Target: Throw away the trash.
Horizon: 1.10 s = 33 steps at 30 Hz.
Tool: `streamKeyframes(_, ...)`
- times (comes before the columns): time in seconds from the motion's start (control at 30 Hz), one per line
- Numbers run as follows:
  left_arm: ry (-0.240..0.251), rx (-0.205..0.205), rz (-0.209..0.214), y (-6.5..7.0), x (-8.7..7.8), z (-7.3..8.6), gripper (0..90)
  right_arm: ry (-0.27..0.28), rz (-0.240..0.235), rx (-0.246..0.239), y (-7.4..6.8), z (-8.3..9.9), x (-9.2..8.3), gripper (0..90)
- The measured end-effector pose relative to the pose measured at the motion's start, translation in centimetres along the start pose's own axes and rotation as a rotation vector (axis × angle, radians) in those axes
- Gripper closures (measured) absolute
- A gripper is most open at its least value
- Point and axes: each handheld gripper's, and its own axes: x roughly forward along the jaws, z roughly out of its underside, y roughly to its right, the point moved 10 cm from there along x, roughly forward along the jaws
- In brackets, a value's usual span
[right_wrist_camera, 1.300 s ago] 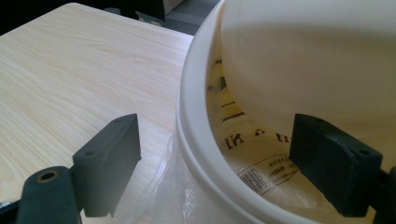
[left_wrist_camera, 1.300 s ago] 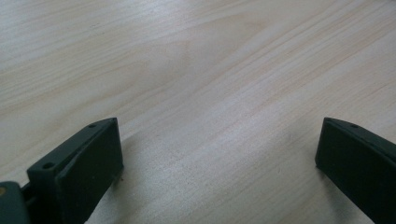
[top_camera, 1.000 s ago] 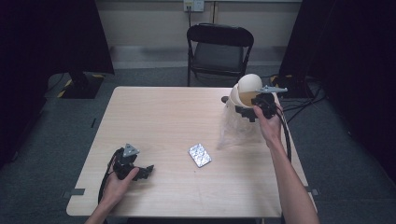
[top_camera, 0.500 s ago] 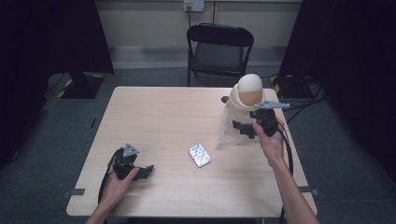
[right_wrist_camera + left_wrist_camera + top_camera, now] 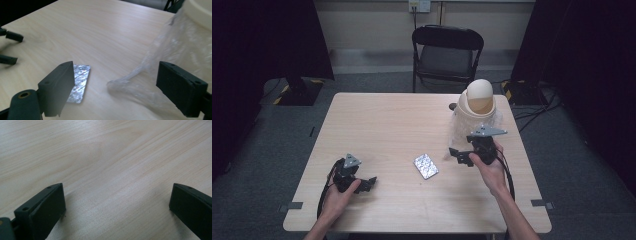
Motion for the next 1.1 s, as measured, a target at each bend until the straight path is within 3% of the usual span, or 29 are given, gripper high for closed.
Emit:
streamKeyframes(0.17,-0.001,0.000,0.000,0.0,0.0,0.0,0.0,0.007,-0.041,-0.013,-2.2,1.4,0.7,17.5)
streamKeyframes(0.33,-0.002,0.000,-0.001,0.0,0.0,0.0,0.0,-0.043,-0.064,-0.047,-4.1,3.6,2.0,21.5)
streamKeyframes(0.43,-0.001,0.000,0.000,0.0,0.0,0.0,0.0,-0.035,-0.088,-0.023,-4.8,3.7,2.3,21.4)
streamKeyframes(0.53,0.000,-0.002,-0.002,0.0,0.0,0.0,0.0,-0.063,-0.096,-0.047,-6.1,4.3,3.5,21.7)
streamKeyframes(0.57,-0.002,0.001,0.000,0.0,0.0,0.0,0.0,-0.080,-0.115,-0.062,-7.2,4.8,4.5,22.6)
streamKeyframes(0.73,-0.005,0.004,-0.003,0.0,-0.1,0.0,0.0,-0.115,-0.108,-0.080,-7.9,5.6,6.1,24.2)
streamKeyframes(0.8,-0.007,0.008,-0.003,-0.1,-0.1,0.1,0.0,-0.122,-0.079,-0.103,-7.7,5.9,6.7,24.3)
streamKeyframes(0.97,-0.007,0.007,-0.002,-0.1,-0.1,0.1,0.0,-0.143,-0.074,-0.072,-7.3,6.7,8.5,21.0)
streamKeyframes(1.1,-0.008,0.007,-0.002,0.0,-0.1,0.1,0.0,-0.157,-0.071,-0.094,-7.5,7.0,9.0,20.8)
